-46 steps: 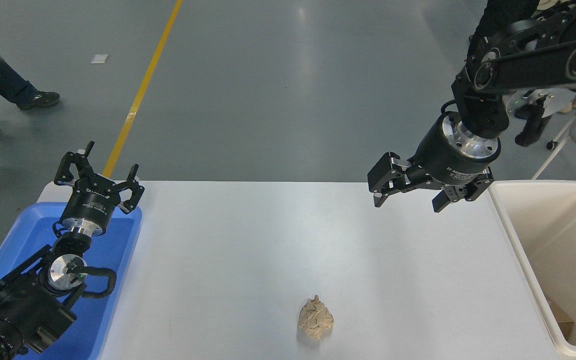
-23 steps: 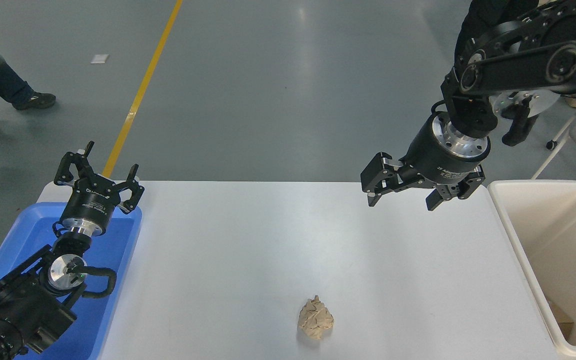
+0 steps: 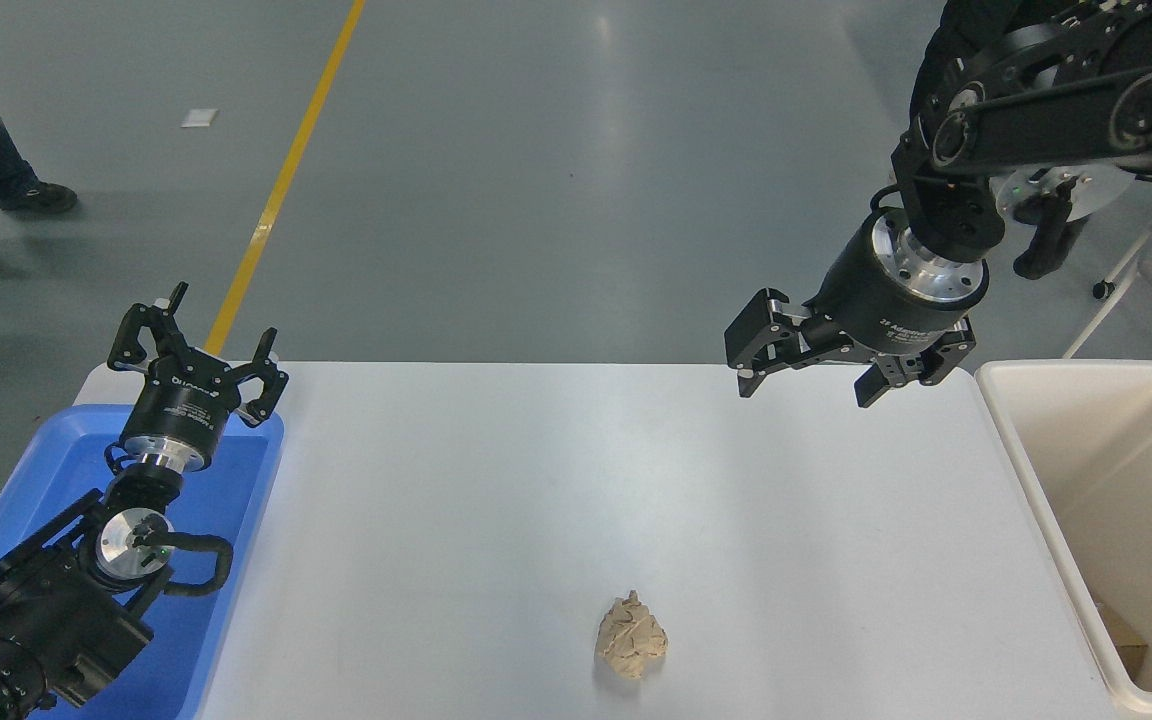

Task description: Pick up paper ball place in dustbin

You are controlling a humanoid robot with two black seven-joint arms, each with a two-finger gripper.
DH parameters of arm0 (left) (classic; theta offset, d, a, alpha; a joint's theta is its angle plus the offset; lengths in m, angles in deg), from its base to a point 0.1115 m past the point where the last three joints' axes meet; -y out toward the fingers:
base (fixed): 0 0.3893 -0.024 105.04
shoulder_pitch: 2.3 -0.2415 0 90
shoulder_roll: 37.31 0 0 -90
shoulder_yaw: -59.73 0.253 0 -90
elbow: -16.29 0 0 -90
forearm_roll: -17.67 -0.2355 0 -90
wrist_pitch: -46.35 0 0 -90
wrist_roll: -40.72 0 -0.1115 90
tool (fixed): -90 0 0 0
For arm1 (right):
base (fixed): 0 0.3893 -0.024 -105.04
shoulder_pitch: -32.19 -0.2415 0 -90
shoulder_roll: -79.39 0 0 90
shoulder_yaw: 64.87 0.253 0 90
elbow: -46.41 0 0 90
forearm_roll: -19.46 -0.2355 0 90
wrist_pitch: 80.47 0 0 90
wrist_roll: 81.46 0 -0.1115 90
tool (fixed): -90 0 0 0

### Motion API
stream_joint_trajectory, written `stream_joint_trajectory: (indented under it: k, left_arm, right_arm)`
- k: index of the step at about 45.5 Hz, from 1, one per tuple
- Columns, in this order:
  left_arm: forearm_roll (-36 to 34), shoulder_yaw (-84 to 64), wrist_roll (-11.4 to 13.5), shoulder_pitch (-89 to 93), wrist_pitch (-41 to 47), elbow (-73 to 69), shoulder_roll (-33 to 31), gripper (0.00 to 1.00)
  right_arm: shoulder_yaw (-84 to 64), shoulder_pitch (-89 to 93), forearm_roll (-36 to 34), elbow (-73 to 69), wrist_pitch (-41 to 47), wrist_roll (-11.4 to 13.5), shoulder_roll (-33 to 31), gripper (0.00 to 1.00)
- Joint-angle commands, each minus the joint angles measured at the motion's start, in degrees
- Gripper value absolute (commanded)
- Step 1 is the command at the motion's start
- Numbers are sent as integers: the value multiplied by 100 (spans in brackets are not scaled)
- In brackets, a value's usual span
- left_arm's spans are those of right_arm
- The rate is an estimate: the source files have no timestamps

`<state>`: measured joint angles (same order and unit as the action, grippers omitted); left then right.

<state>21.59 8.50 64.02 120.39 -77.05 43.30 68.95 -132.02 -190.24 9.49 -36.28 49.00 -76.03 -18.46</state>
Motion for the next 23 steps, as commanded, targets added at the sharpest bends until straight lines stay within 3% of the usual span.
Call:
stream_joint_trajectory:
  k: [1, 23]
  left_arm:
    - [3, 8, 0, 0, -8, 6, 0, 99]
    - [-5, -1, 0, 0, -8, -3, 0, 99]
  right_arm:
    - [106, 112, -5, -2, -1, -7, 20, 100]
    - [642, 2546, 12, 929, -1257, 2, 784, 100]
